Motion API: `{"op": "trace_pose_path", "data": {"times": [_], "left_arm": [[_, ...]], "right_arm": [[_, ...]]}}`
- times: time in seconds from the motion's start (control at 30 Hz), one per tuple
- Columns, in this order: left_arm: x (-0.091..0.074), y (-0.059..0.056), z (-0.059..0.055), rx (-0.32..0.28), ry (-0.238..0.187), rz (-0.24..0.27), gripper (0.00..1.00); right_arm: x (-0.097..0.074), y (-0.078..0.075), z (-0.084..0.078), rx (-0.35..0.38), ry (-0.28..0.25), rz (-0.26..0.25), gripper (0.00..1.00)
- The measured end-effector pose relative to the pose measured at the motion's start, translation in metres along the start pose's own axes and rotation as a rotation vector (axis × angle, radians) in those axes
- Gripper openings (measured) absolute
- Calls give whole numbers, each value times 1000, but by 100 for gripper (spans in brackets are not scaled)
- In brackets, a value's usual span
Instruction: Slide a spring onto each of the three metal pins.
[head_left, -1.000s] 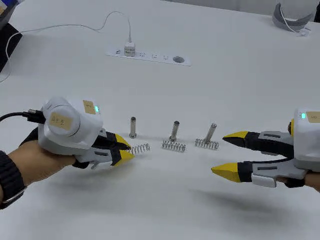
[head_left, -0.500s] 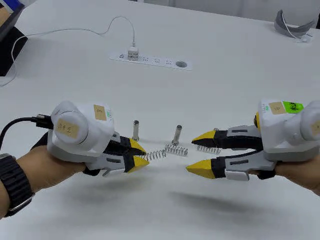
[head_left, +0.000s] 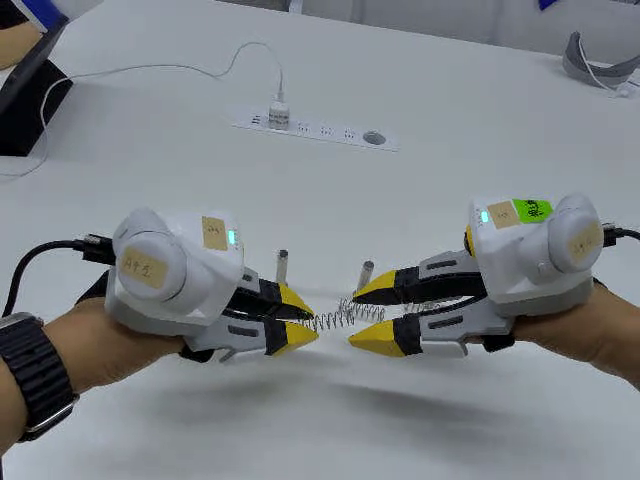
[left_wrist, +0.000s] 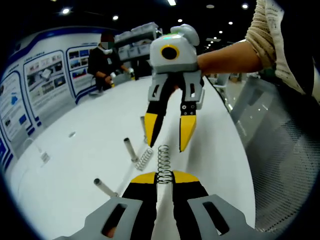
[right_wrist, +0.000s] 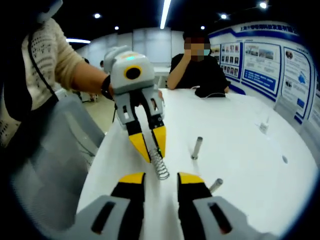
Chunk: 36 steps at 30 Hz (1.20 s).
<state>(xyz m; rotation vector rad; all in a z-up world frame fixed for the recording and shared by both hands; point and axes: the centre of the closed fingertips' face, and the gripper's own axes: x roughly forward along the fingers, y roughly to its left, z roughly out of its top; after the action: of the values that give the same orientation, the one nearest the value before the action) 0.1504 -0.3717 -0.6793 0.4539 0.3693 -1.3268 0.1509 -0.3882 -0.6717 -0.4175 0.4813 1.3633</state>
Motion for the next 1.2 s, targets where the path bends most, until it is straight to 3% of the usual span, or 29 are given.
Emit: {"op": "trace_pose_path", "data": {"times": [0.33,0.6,1.2], "left_arm": [[-3,-1,6,-10,-23,8,10],[-5,-2,5,-9,-26,11,9],[-3,2,4,-52,-51,42,9]], "right_arm": [[7,6,0,-4,12,48,21],[4,6,10,-1,-1,64,13],[7,8,33,-64,33,81,12]]}}
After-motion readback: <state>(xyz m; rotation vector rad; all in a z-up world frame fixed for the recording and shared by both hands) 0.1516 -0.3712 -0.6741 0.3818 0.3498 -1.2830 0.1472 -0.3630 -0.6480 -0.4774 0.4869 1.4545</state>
